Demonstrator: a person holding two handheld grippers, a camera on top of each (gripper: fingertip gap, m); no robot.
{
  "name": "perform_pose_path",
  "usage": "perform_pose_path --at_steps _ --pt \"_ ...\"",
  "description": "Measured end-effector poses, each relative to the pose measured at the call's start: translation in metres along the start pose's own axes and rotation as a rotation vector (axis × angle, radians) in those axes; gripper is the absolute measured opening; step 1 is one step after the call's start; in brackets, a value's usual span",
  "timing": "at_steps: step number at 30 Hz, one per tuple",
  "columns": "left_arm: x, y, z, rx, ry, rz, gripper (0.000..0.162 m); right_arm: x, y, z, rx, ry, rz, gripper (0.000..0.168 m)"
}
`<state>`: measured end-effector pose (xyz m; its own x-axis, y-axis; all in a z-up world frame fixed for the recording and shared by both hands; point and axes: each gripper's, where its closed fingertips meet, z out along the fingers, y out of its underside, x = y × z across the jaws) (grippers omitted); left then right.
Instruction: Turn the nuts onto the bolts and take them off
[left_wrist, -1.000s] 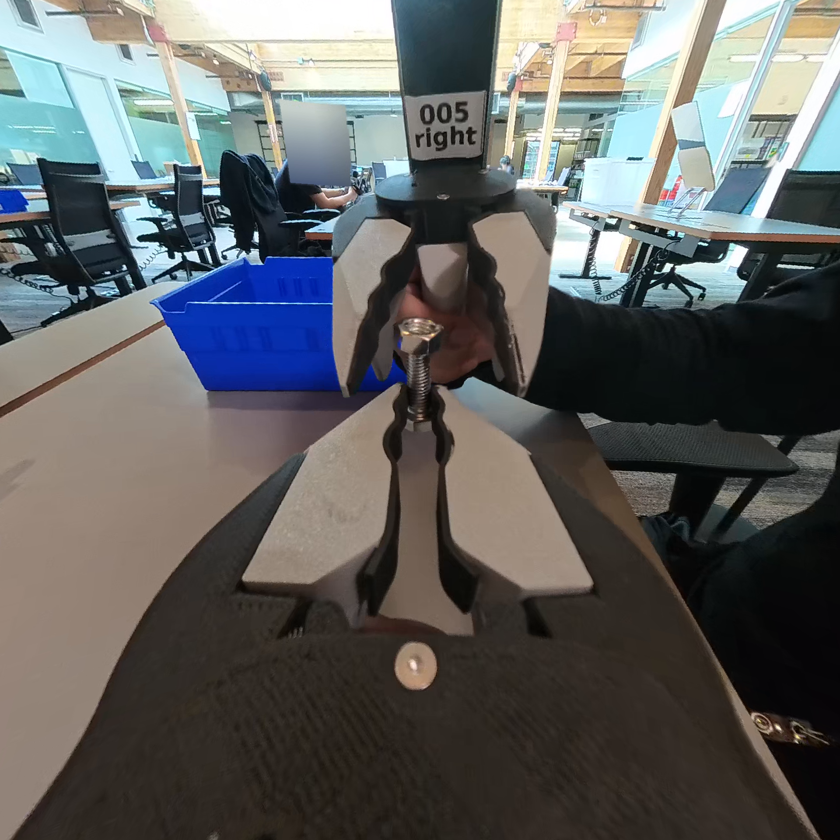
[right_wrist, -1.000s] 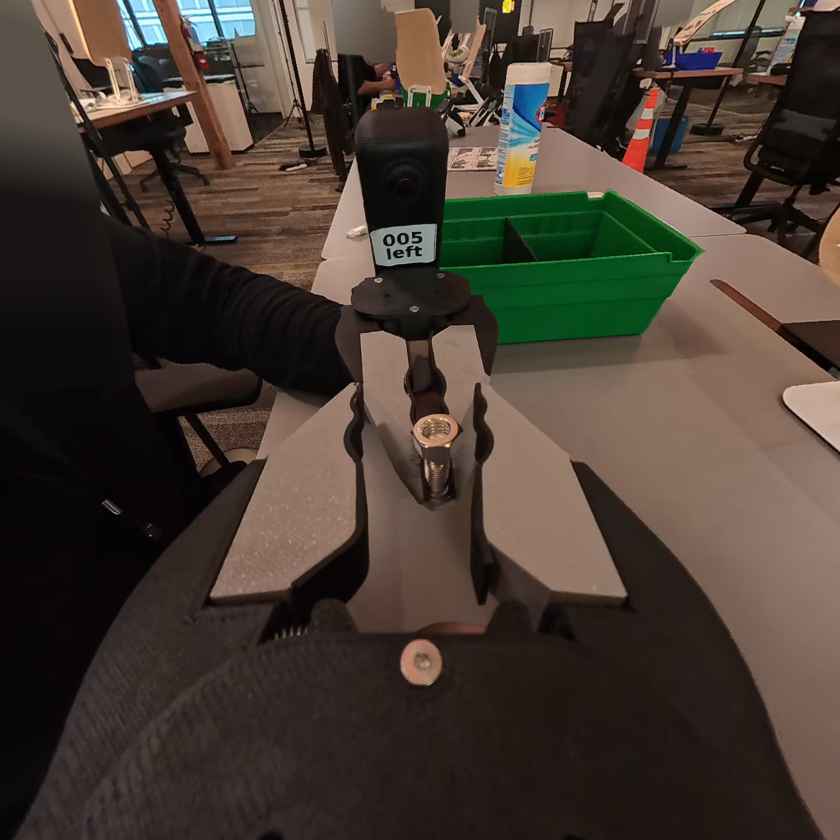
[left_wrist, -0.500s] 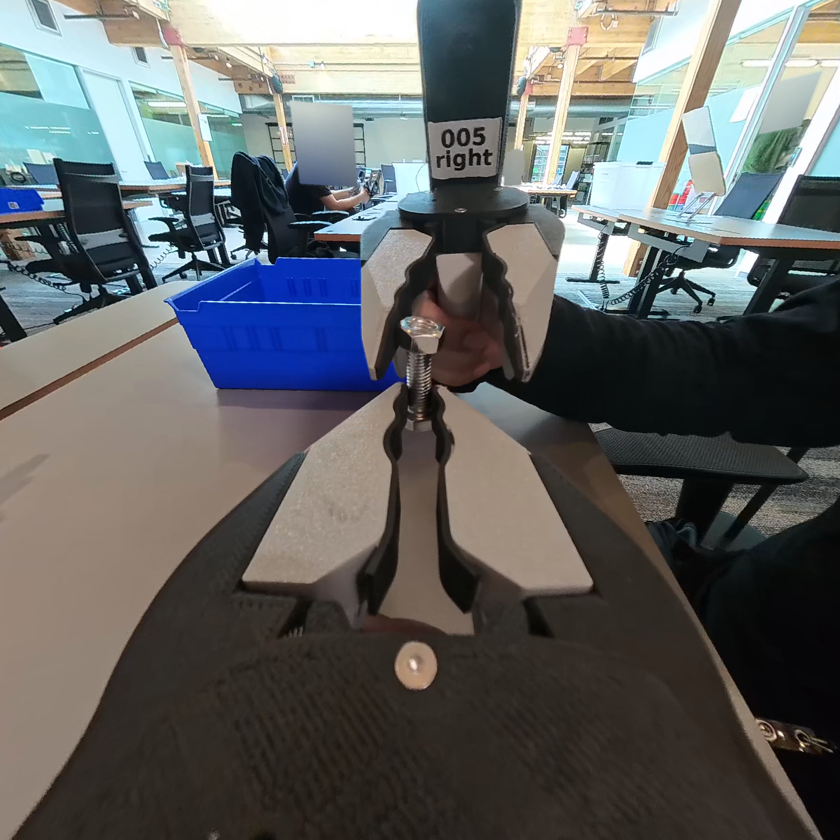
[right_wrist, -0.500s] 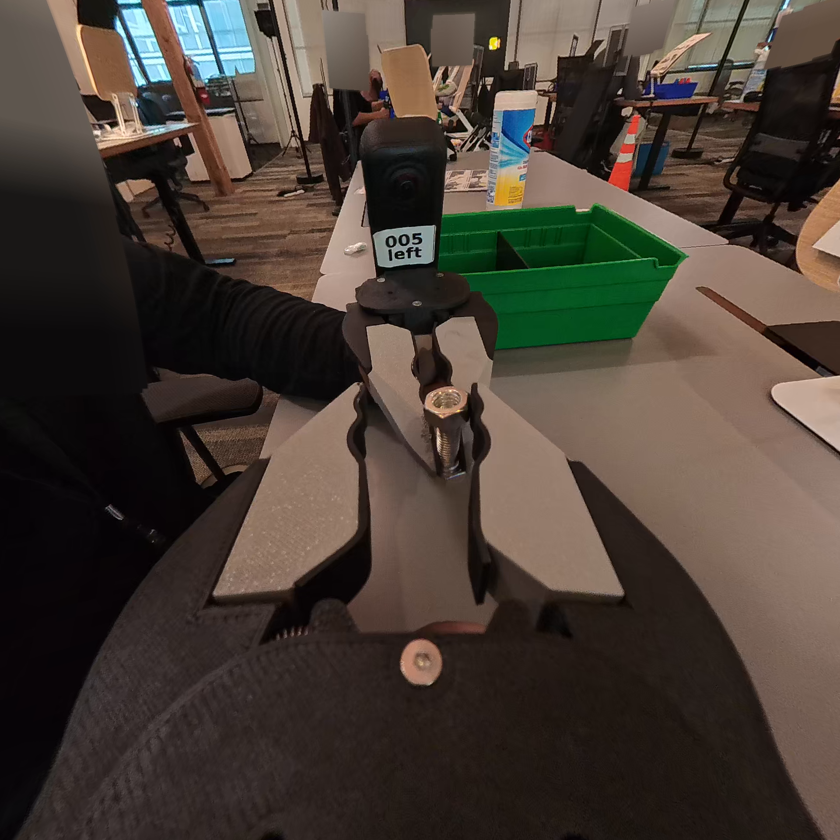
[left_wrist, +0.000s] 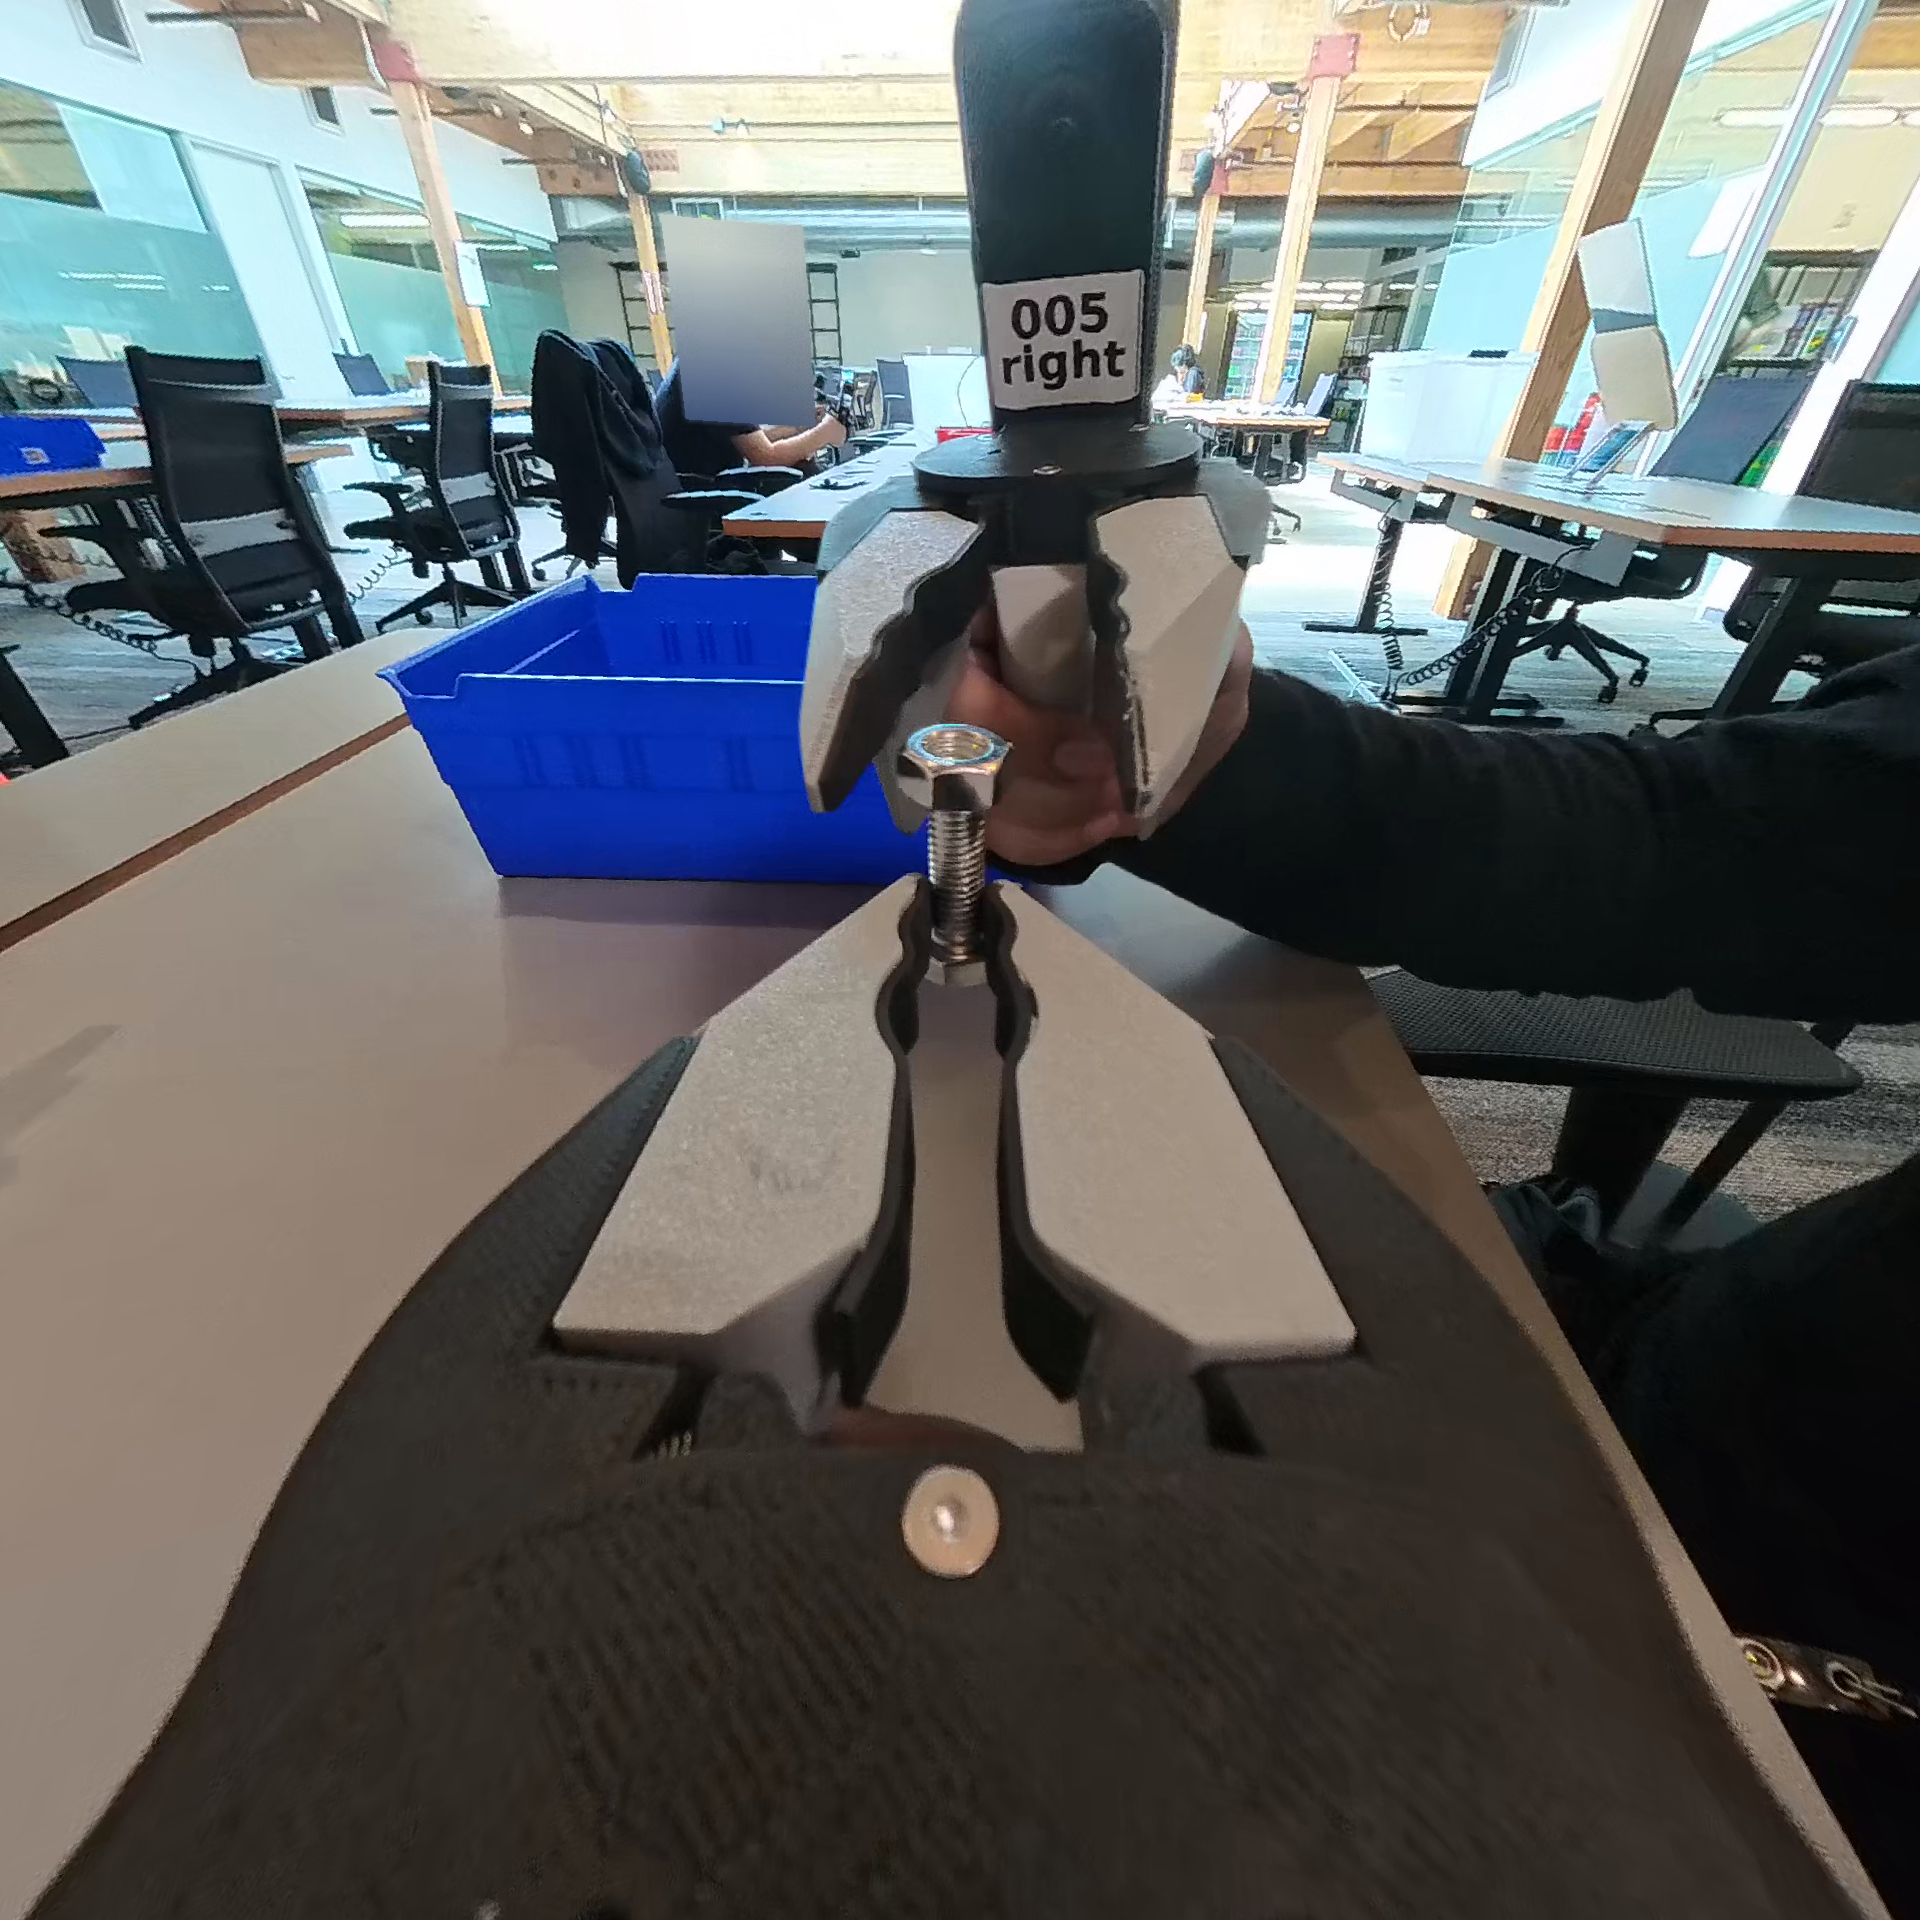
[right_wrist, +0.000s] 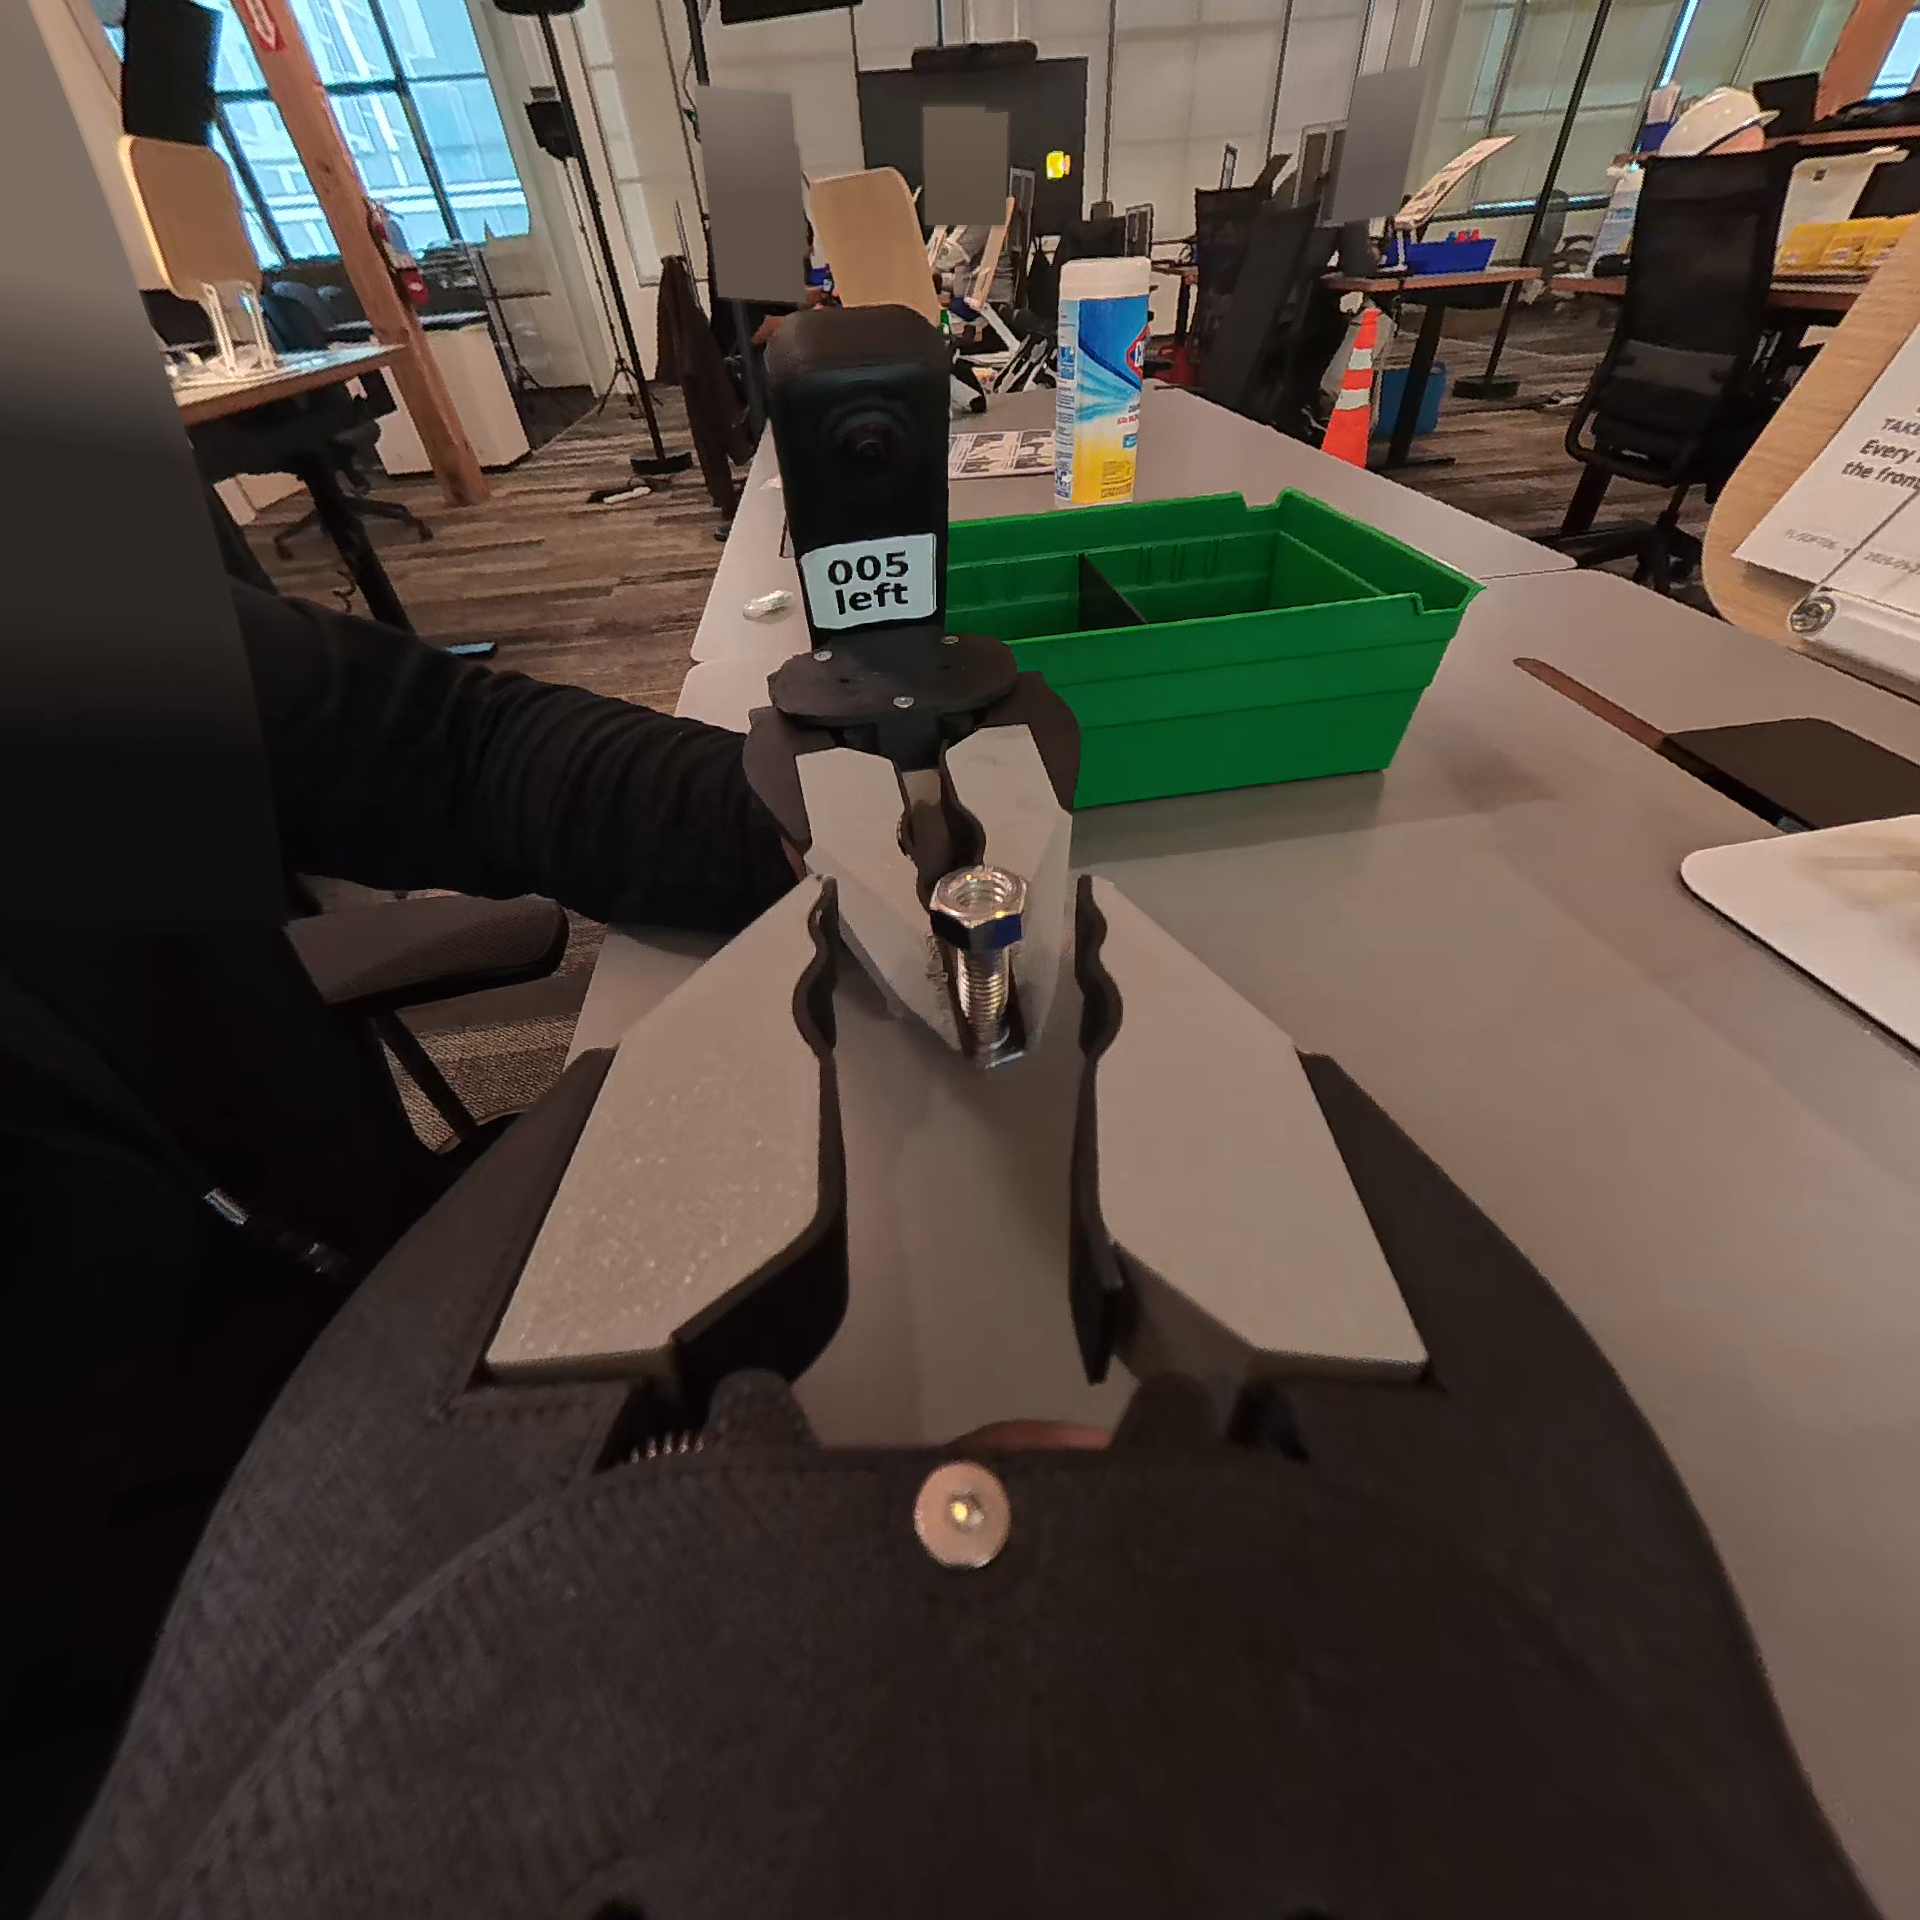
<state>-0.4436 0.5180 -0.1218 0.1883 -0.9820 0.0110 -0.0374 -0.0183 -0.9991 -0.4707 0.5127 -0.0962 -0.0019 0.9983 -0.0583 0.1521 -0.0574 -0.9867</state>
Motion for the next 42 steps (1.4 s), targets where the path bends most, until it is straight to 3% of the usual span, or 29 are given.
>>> perform_pose_path --at_steps 10,28,42 --pt "-0.002 0.000 0.000 -0.001 -0.009 0.000 0.007 -0.005 -0.003 0.014 0.002 -0.038 -0.021 0.042" --pt "-0.004 0.001 0.000 -0.004 -0.018 -0.003 0.007 -0.001 -0.002 -0.013 0.021 0.031 -0.010 0.042" --pt "-0.002 0.001 0.001 -0.008 -0.014 0.006 0.007 -0.004 -0.002 0.017 0.007 -0.043 -0.008 0.043"
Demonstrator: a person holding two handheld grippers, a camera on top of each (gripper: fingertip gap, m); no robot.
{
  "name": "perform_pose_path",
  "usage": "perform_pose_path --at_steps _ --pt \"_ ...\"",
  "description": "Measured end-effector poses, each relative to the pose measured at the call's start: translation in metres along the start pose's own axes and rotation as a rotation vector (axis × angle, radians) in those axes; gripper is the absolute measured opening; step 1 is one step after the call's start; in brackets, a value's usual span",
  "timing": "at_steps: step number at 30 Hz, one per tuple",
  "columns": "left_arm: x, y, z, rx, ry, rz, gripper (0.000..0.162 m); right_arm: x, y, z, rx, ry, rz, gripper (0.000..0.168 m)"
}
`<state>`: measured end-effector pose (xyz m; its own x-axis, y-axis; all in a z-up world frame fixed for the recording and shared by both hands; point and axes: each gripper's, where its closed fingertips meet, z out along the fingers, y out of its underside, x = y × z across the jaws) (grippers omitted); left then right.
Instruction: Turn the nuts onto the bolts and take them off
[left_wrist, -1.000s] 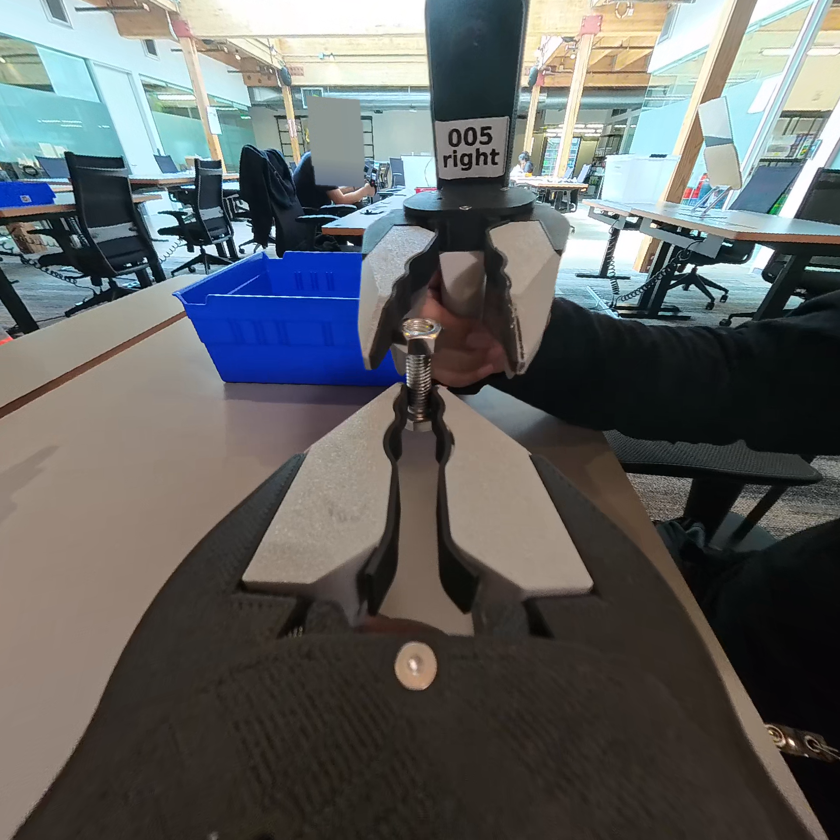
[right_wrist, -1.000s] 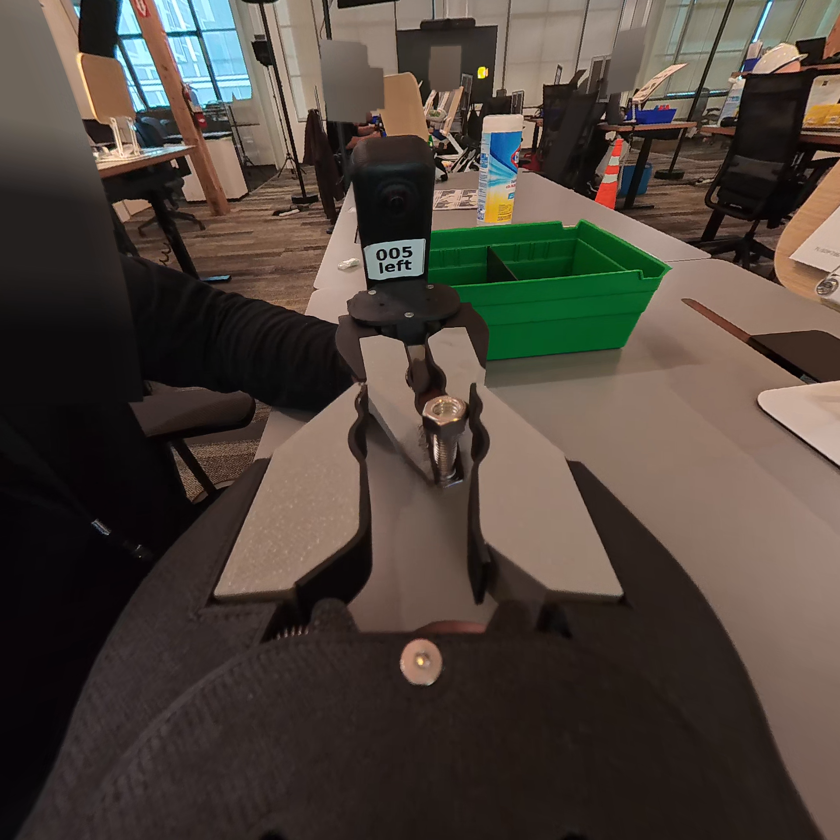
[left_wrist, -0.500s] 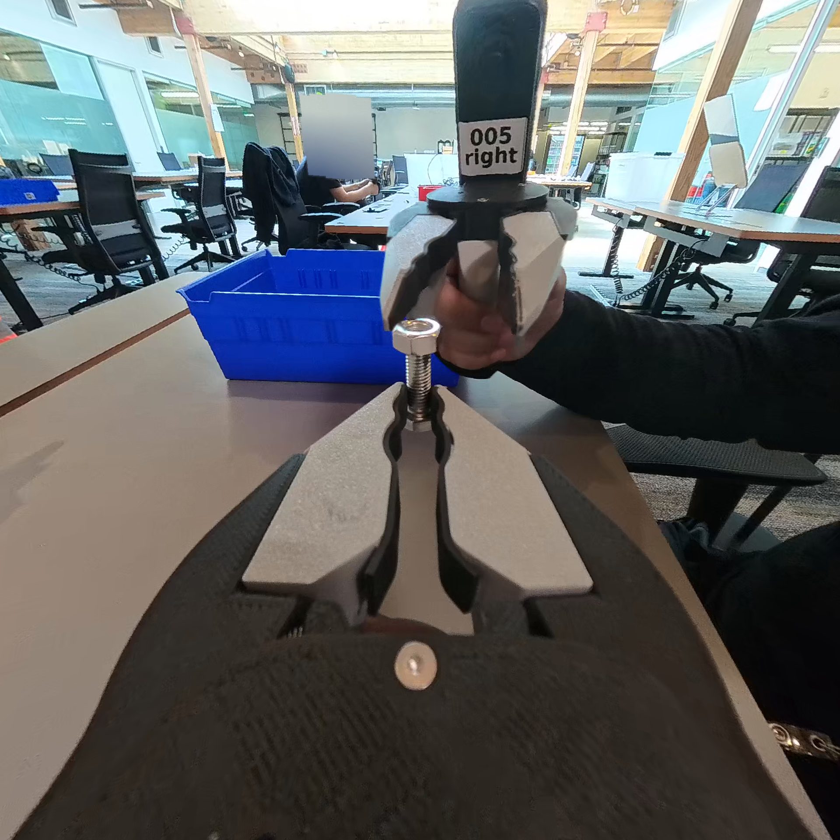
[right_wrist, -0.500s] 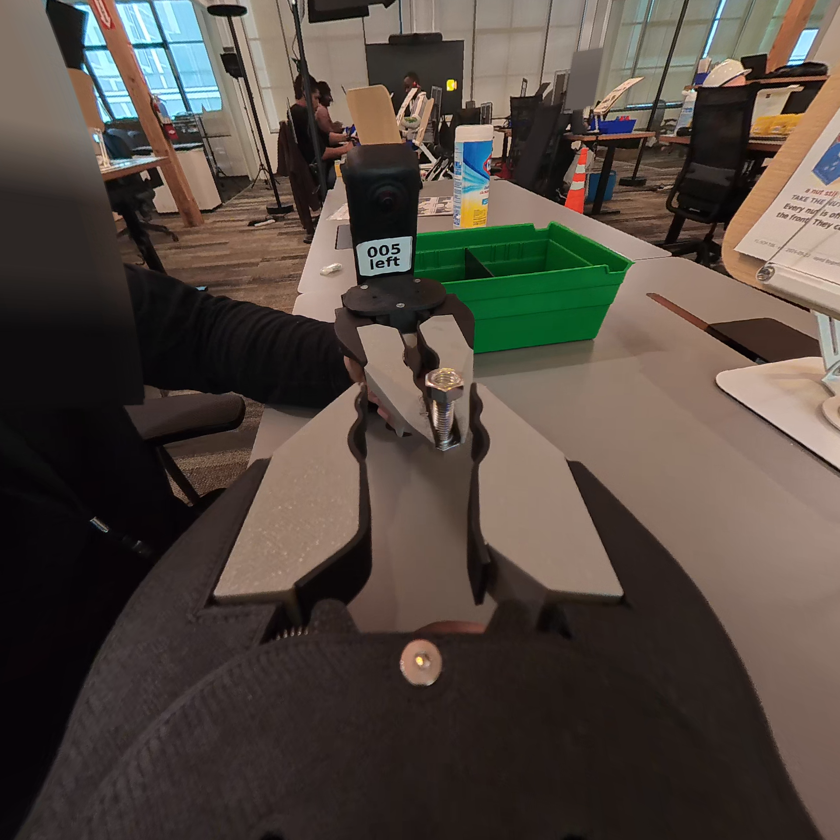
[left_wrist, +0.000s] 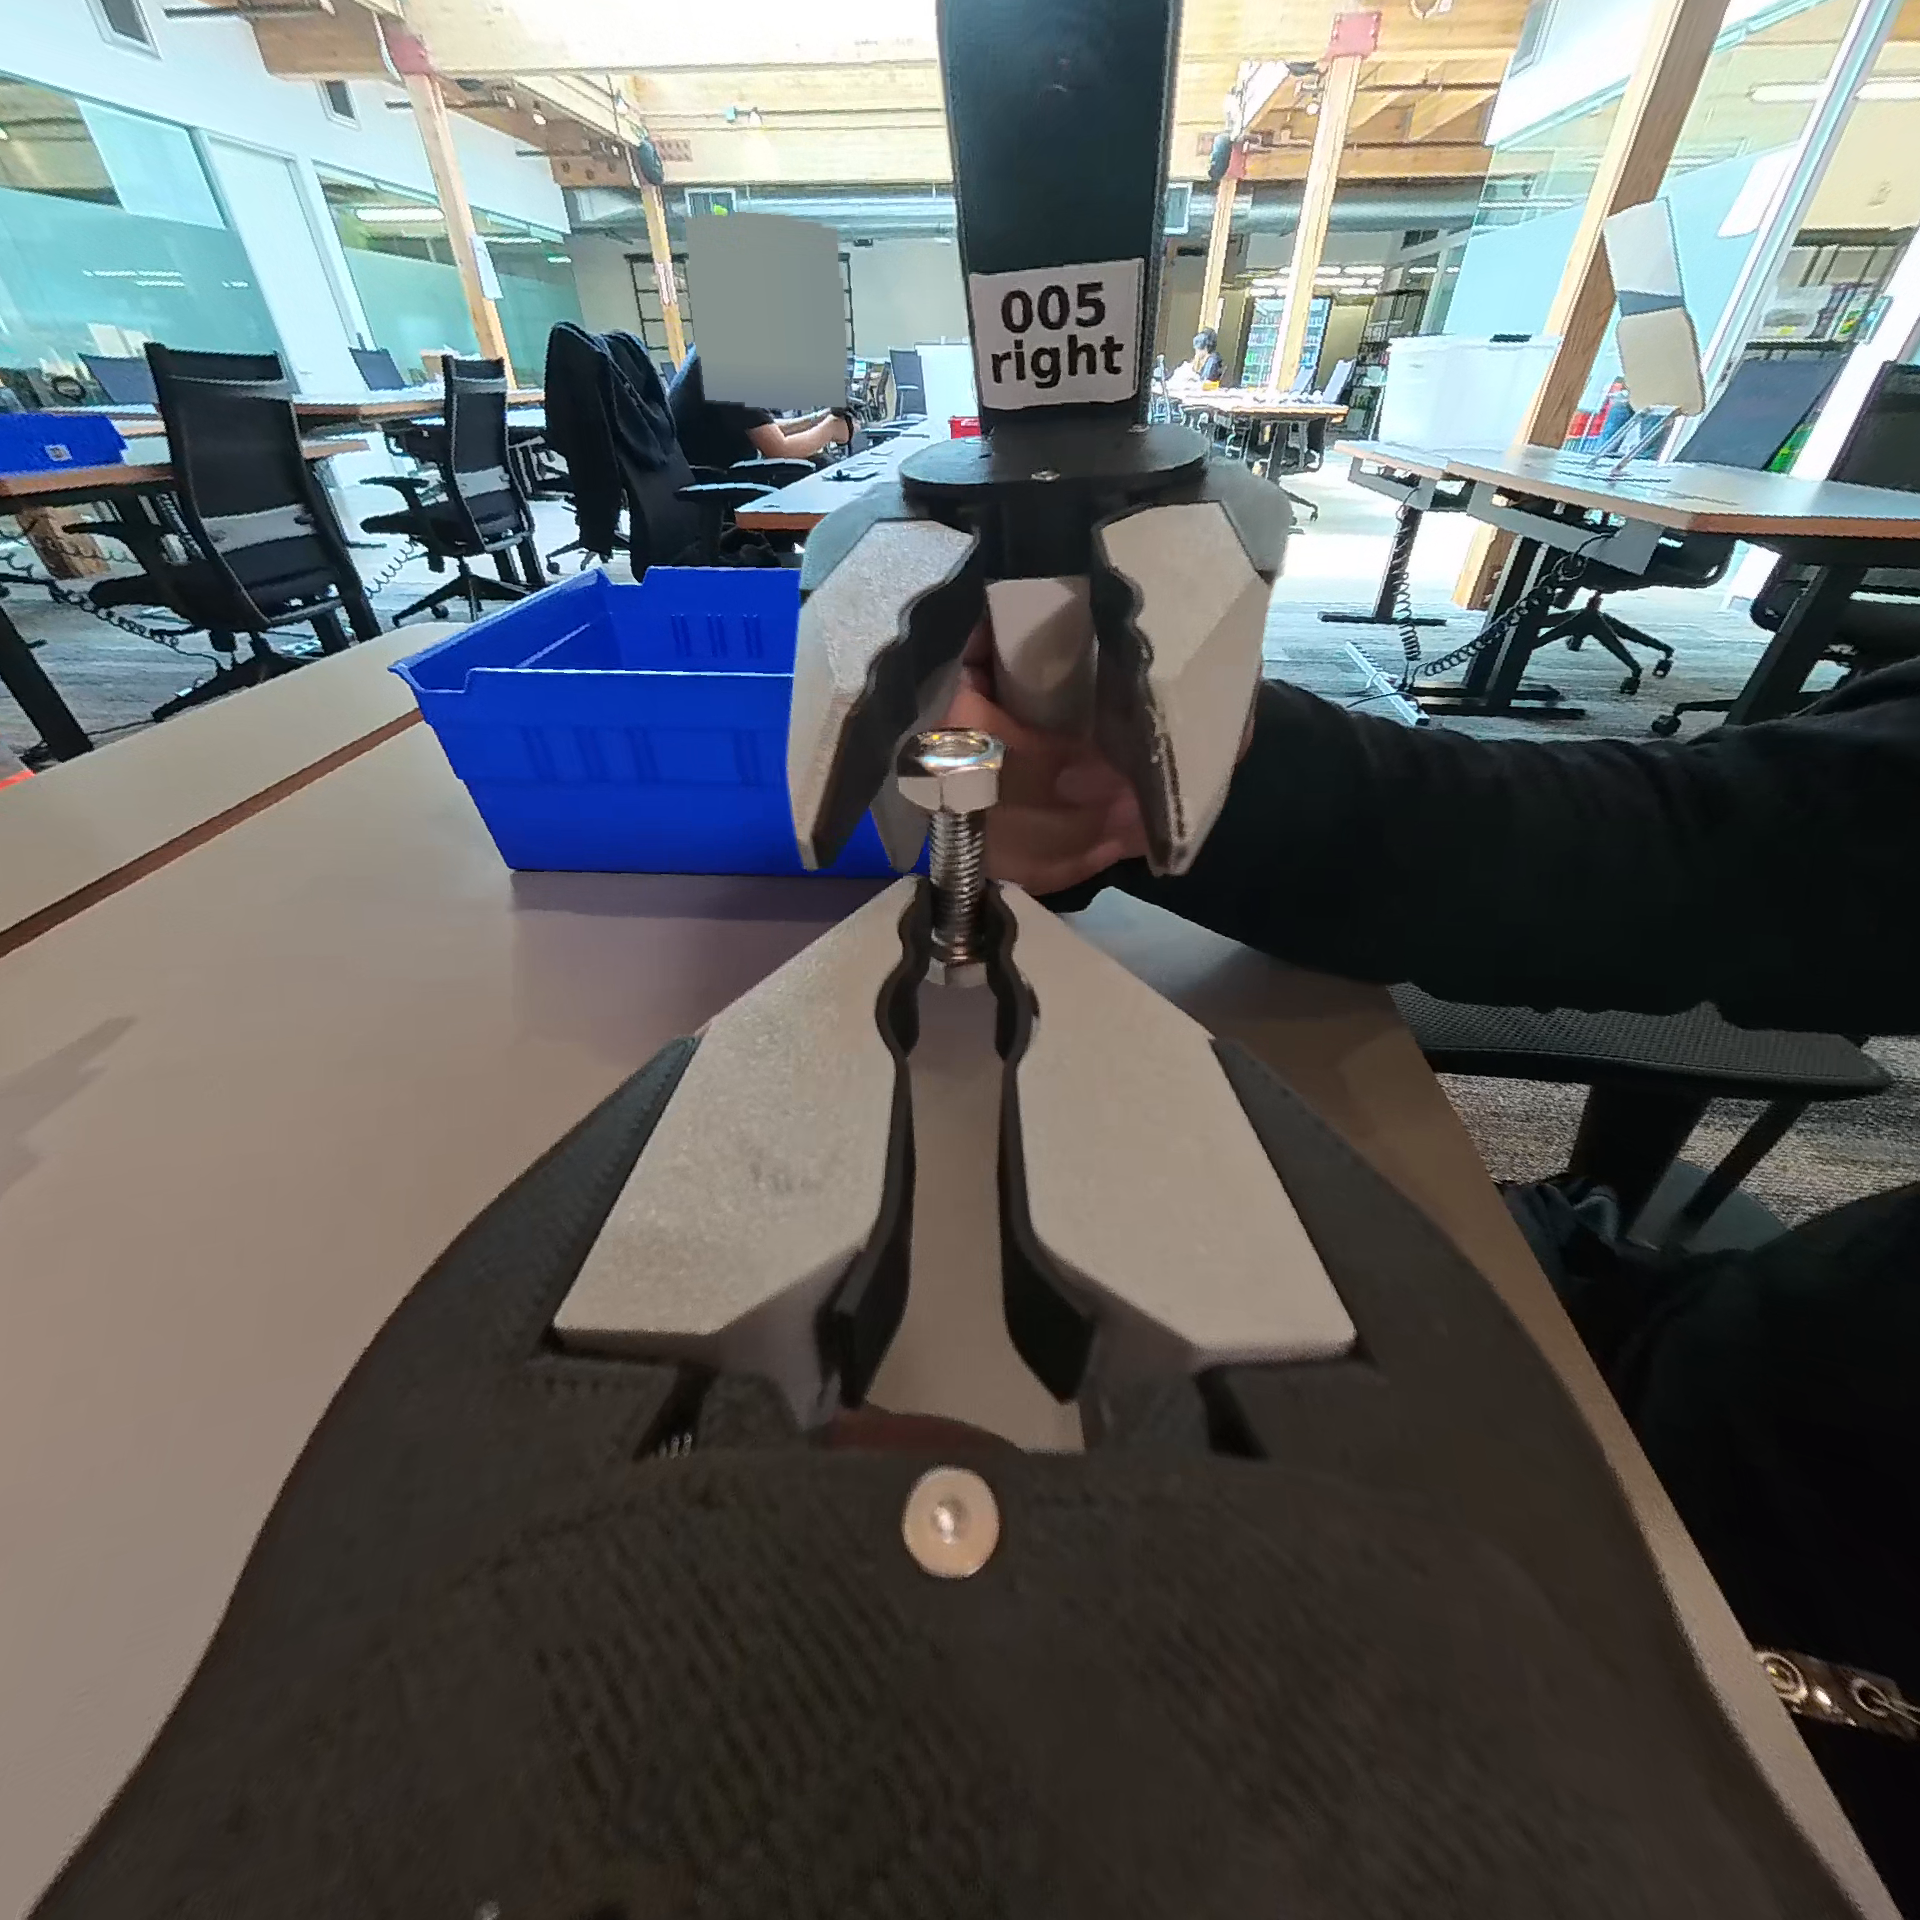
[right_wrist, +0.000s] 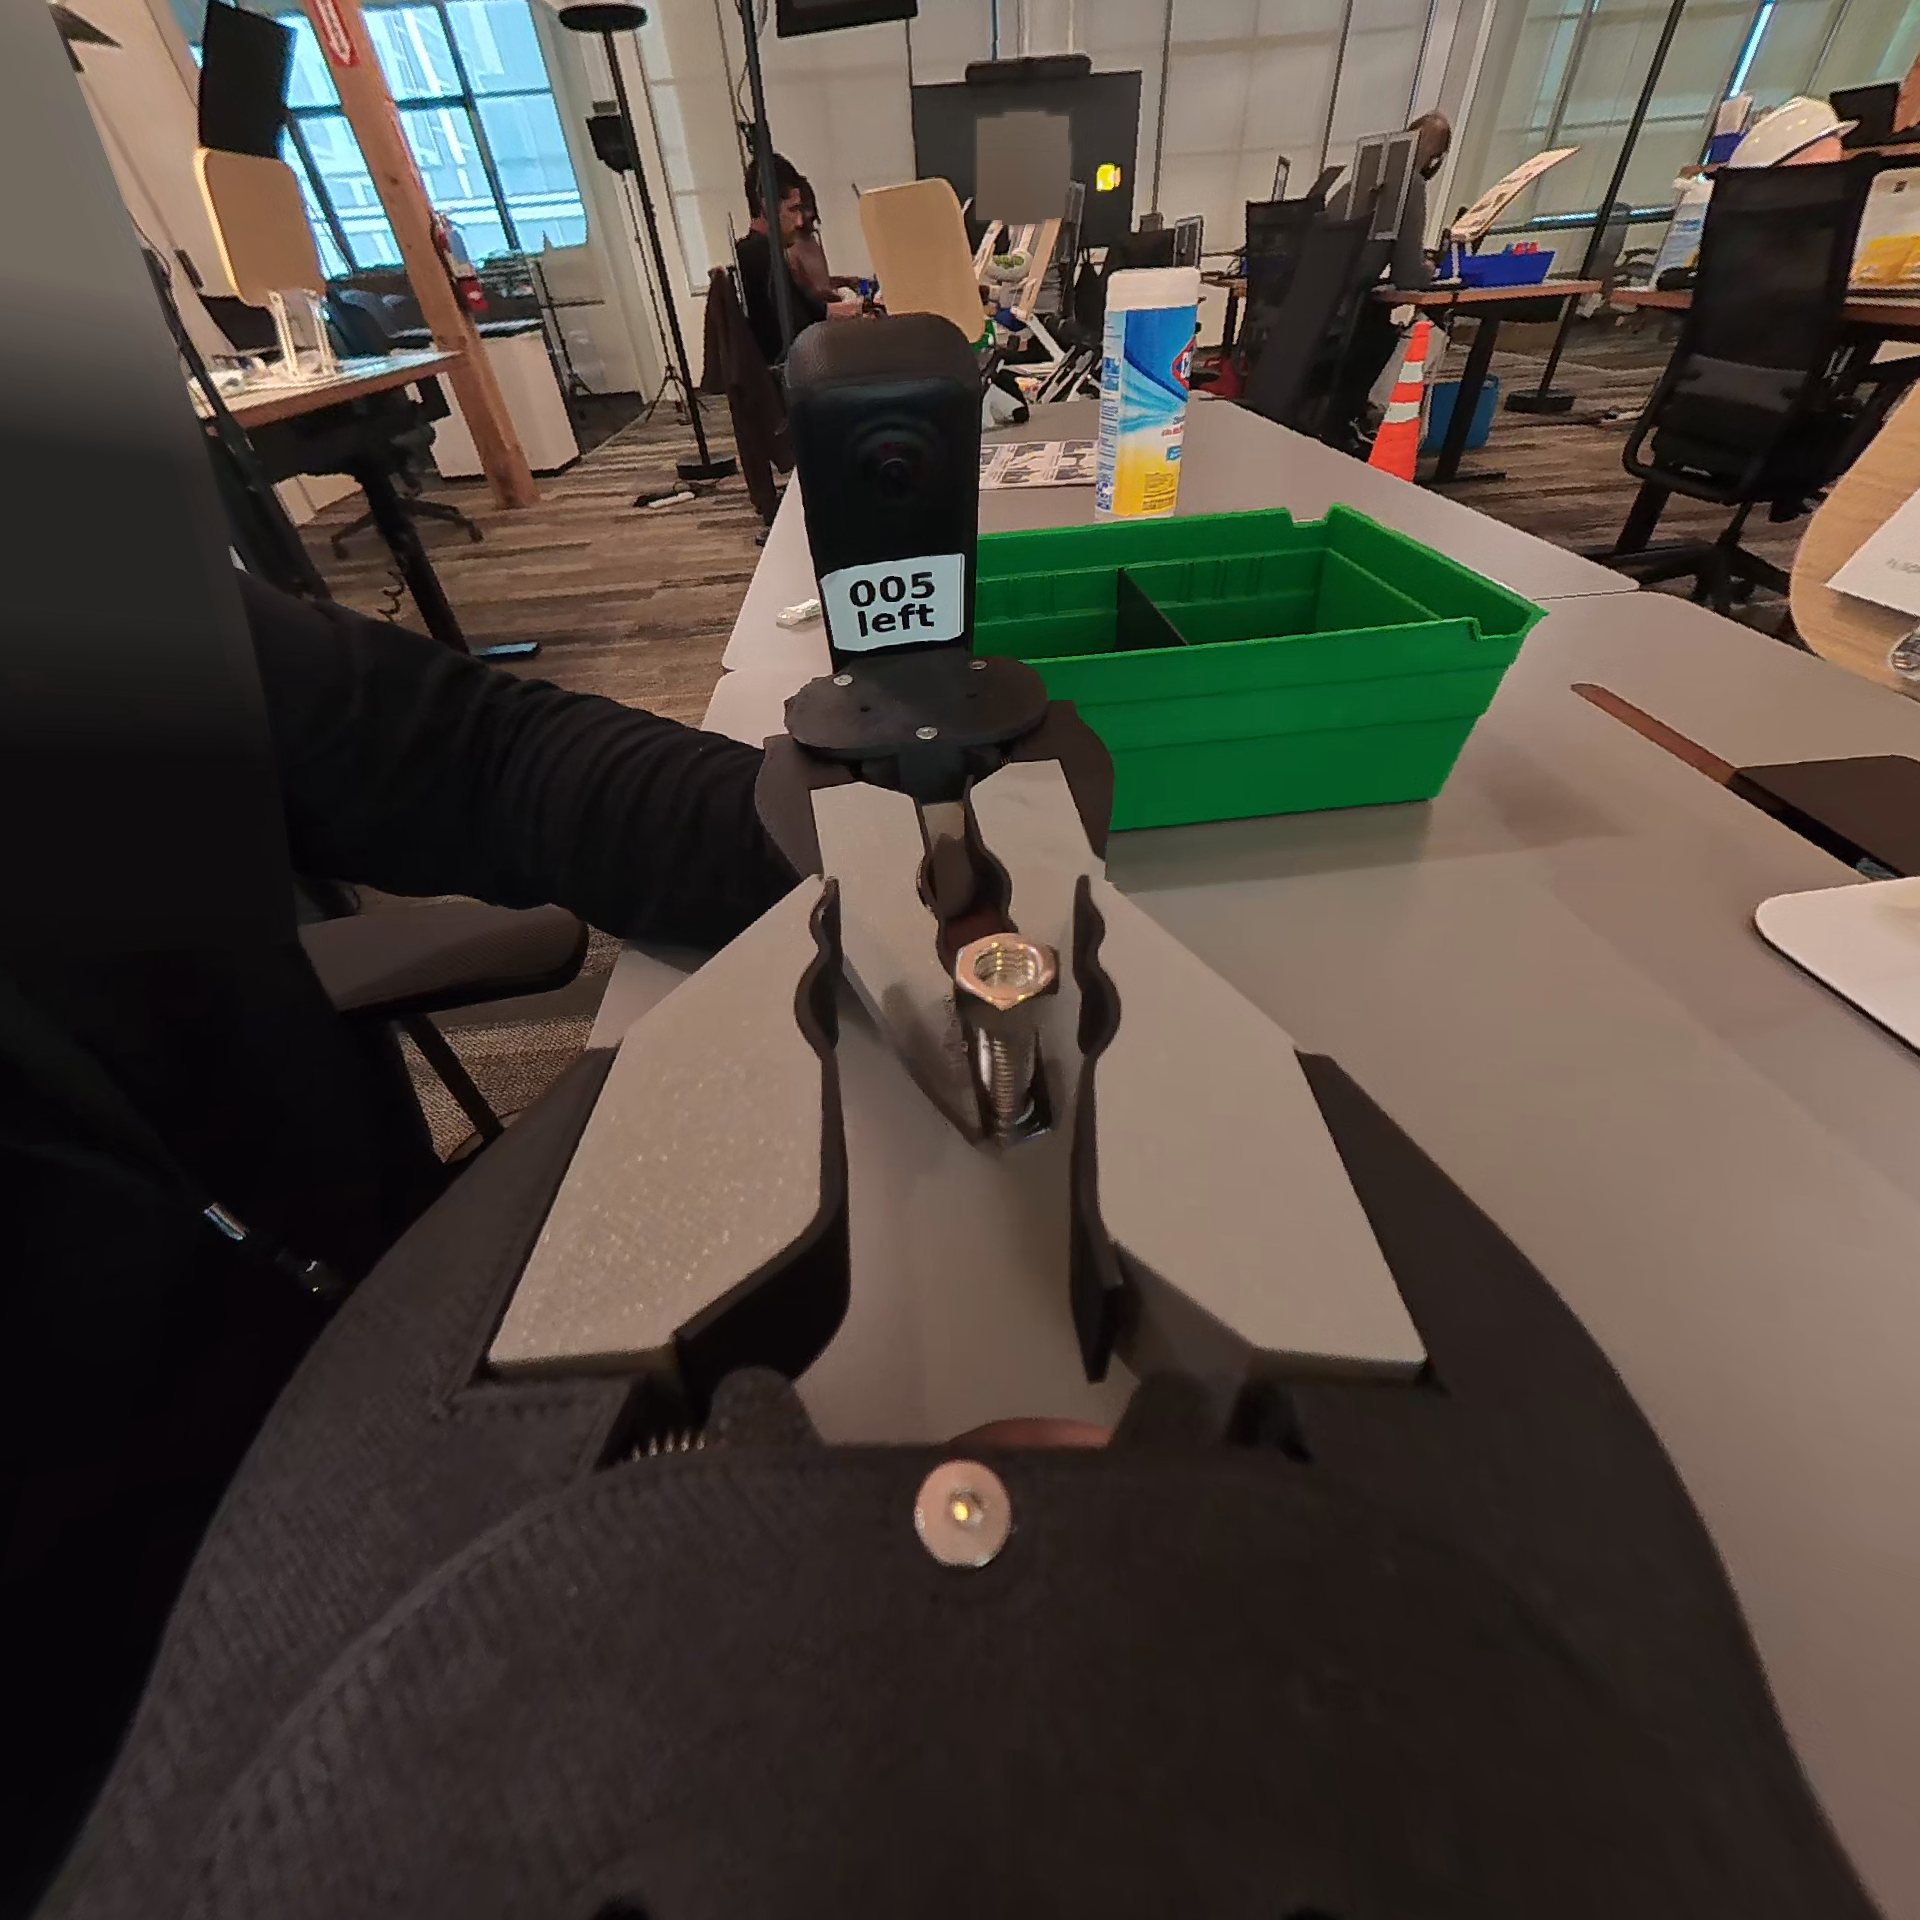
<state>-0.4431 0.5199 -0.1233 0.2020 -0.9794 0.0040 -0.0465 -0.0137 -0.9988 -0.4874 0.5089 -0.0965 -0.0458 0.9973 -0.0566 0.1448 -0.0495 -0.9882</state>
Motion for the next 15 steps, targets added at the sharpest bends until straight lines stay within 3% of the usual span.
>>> perform_pose_path --at_steps 15 --pt "-0.005 0.000 -0.002 0.001 -0.022 -0.001 0.007 -0.003 0.008 -0.028 0.021 0.057 0.025 0.043"
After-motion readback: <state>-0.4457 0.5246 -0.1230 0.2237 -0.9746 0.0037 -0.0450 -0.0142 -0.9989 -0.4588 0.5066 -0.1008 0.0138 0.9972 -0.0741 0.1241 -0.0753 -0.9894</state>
